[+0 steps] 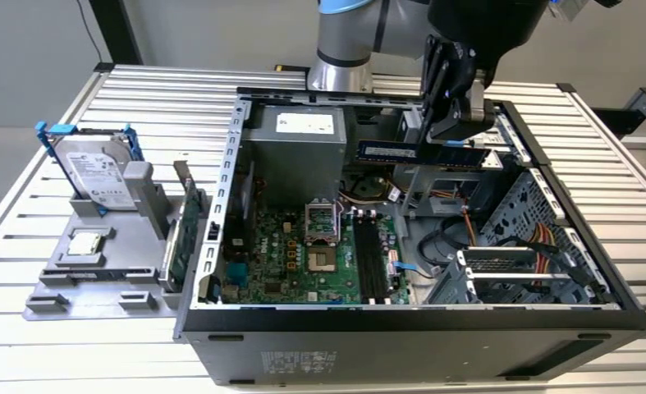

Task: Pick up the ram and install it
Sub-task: 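Pick up the ram and move it above insertion slot, then insert the ram into the slot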

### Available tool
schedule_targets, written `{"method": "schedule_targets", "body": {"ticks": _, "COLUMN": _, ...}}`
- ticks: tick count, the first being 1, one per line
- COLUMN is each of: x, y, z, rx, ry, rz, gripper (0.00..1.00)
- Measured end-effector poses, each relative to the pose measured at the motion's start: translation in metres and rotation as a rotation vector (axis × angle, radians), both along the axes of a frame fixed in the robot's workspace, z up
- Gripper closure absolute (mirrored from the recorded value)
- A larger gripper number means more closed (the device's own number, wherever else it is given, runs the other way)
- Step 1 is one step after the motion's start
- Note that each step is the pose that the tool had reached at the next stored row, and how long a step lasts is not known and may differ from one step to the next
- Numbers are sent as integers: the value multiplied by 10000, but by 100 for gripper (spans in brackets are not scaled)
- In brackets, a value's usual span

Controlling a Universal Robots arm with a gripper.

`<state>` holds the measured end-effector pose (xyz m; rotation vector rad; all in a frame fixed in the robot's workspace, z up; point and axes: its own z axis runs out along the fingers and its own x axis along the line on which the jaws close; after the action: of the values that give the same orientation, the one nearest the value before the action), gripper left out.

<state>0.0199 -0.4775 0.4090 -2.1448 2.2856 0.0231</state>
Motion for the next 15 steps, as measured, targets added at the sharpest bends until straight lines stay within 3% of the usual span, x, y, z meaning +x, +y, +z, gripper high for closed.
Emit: {"method": "schedule_targets", "body": {"ticks": 15, "x": 0, "y": 0, "z": 0, "rx": 0, "ry": 0, "rz": -325, "gripper": 100}}
